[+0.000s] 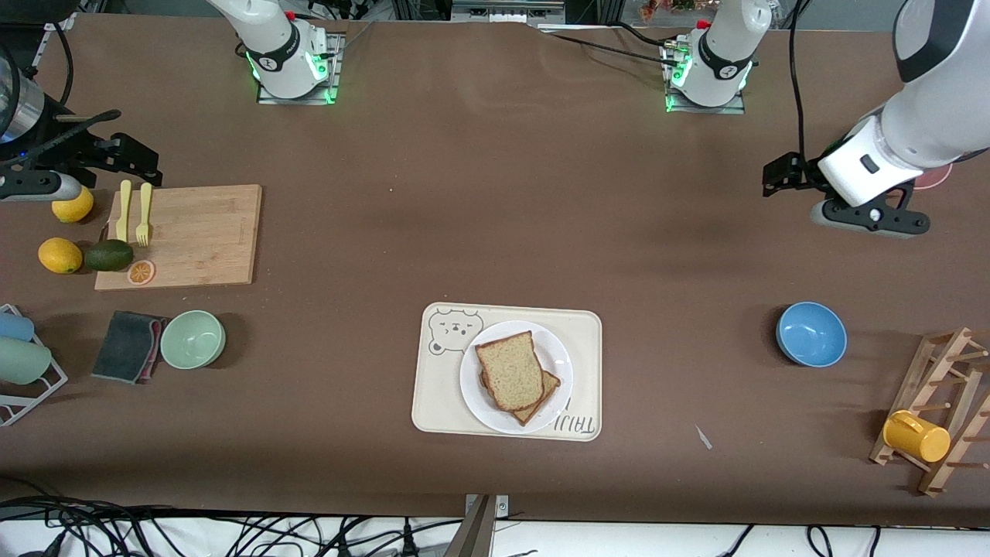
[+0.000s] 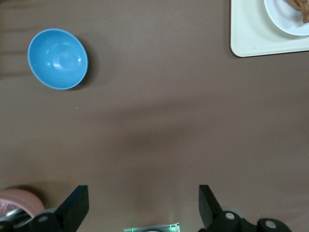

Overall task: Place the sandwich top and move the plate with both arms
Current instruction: 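Open the left gripper and lift it away from the plate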

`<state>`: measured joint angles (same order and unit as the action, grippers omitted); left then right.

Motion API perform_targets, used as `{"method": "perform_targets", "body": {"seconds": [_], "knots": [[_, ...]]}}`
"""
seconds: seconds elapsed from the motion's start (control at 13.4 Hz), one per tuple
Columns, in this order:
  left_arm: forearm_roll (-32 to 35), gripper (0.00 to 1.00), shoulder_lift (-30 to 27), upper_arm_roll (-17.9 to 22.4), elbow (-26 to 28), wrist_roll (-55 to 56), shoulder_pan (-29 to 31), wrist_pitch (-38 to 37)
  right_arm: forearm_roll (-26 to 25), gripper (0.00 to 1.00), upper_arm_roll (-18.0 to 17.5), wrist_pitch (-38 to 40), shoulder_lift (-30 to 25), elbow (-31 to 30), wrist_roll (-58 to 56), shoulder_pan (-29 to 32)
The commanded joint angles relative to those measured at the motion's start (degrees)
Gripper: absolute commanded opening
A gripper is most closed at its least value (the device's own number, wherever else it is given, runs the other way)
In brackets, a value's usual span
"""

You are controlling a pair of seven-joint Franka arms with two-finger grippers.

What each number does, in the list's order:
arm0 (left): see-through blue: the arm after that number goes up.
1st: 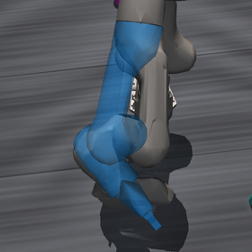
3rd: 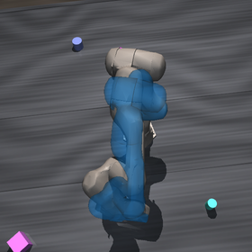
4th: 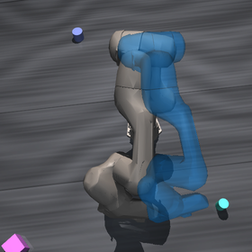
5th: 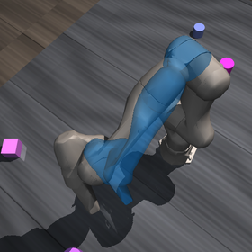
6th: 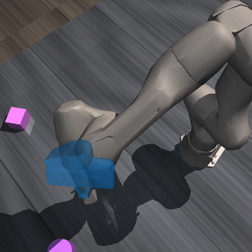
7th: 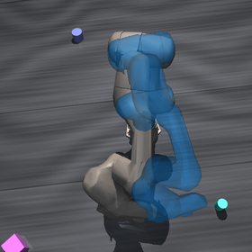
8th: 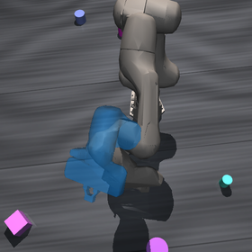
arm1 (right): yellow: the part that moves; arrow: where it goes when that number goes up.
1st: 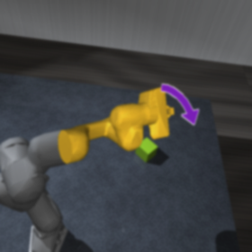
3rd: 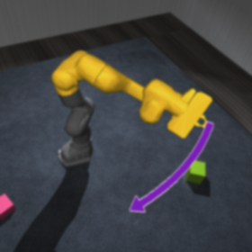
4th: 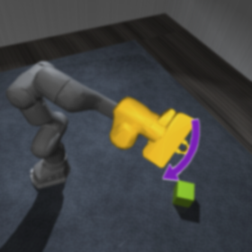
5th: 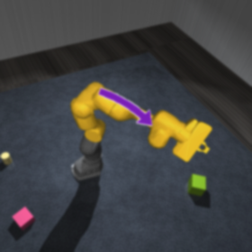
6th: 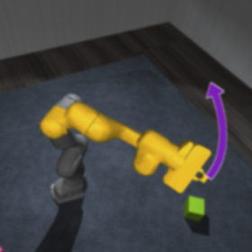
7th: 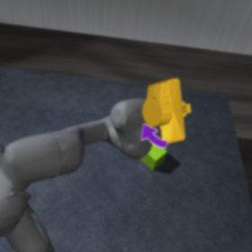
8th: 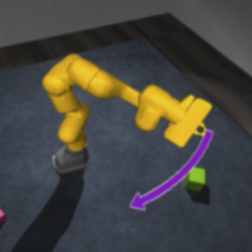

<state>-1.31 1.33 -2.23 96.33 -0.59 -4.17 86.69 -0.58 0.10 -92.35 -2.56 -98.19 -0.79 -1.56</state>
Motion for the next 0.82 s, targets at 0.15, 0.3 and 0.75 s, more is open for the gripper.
{"method": "perform_targets", "body": {"seconds": [0.15,0.3,0.75], "knots": [[2.0,1.0,-0.1,0.1,-7.9,4.4,0.4,-5.6,1.5,1.0,0.5,0.9,0.2,0.9,-0.5,0.6],[1.8,1.0,-0.2,1.5,-10.9,4.7,0.3,-7.6,1.5,1.0,0.5,0.9,0.3,0.9,-0.5,0.7],[2.0,1.0,0.2,2.1,-9.5,3.8,0.4,-1.3,1.5,1.0,0.8,0.9,0.2,0.9,-0.5,0.6]]}}
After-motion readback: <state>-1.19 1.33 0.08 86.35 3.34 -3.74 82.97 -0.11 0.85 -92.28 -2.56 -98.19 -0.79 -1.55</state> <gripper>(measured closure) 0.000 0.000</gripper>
